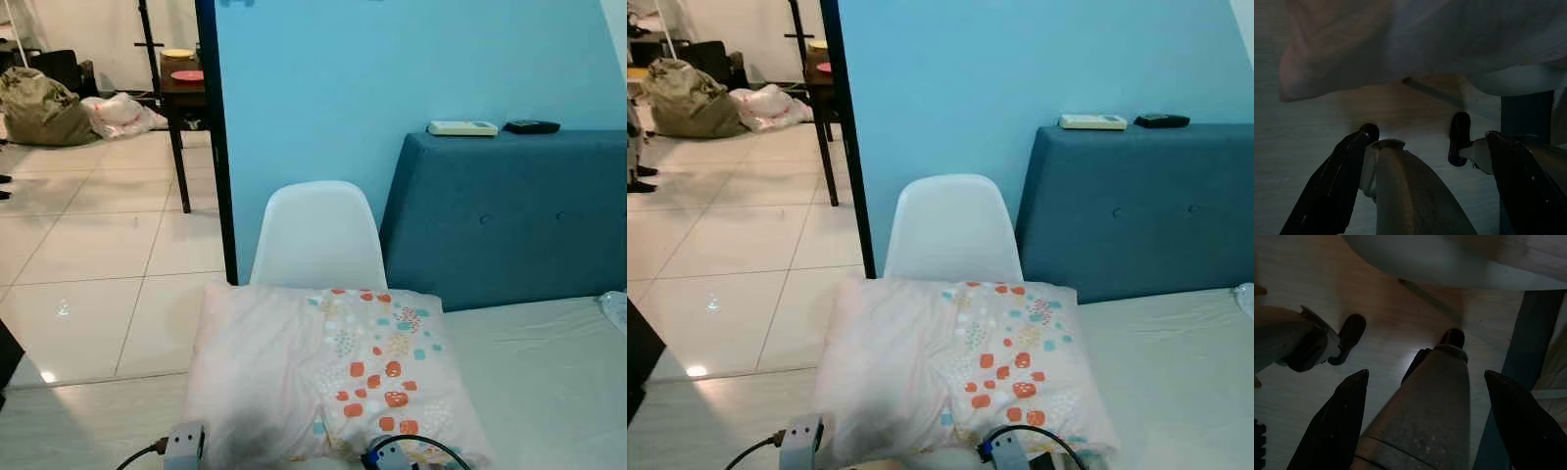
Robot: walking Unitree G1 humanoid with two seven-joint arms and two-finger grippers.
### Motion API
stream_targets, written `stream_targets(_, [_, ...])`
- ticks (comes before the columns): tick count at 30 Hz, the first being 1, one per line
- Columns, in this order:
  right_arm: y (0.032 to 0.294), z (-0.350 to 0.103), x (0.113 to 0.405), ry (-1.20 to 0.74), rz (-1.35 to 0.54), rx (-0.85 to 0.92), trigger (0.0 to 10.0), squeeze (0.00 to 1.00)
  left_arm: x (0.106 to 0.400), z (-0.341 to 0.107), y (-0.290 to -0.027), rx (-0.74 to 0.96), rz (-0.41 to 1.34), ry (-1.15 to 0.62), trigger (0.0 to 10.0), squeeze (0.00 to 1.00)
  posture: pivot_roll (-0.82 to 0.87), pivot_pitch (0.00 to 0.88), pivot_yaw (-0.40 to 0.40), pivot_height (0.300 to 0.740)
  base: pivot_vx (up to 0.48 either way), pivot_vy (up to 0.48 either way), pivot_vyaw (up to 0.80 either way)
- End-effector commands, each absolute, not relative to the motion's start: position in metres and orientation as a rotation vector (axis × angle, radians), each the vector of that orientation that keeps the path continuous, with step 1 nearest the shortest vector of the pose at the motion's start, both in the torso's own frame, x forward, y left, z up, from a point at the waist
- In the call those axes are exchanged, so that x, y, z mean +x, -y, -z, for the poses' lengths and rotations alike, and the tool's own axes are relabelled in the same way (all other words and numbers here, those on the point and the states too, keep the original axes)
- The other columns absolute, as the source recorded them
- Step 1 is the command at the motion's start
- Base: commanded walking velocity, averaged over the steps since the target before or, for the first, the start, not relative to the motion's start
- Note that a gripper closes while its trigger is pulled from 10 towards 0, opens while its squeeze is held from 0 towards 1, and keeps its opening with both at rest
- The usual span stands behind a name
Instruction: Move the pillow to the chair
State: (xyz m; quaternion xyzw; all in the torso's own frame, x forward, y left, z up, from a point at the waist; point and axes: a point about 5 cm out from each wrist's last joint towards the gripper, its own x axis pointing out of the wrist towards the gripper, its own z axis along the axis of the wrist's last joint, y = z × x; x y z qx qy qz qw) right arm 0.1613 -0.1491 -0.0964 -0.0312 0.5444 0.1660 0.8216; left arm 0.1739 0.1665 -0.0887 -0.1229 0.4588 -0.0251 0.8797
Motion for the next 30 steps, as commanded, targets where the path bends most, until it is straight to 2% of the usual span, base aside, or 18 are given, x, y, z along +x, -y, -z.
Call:
stream_targets(1, [0.144,0.095,0.165,-1.157,-0.363,-0.09,10.0,0.0,0.175,0.088,-0.168,-0.244,0.064,-0.963,10.0,0.0,0.16,0.0,-0.087,0.74,-0.334,0.0,0.0])
stream_targets(20, [0.124,0.091,0.176,-1.132,-0.359,-0.086,10.0,0.0,0.177,0.087,-0.166,-0.232,0.074,-0.953,10.0,0.0,0.15,0.0,-0.087,0.74,-0.353,0.0,0.0])
stream_targets(28, [0.137,0.096,0.164,-1.157,-0.349,-0.097,10.0,0.0,0.177,0.088,-0.165,-0.226,0.084,-0.957,10.0,0.0,0.15,0.0,-0.085,0.74,-0.418,0.0,0.0])
stream_targets(30, [0.15,0.097,0.161,-1.166,-0.336,-0.103,10.0,0.0,0.178,0.087,-0.164,-0.224,0.089,-0.952,10.0,0.0,0.15,0.0,-0.085,0.74,-0.48,0.0,0.0])
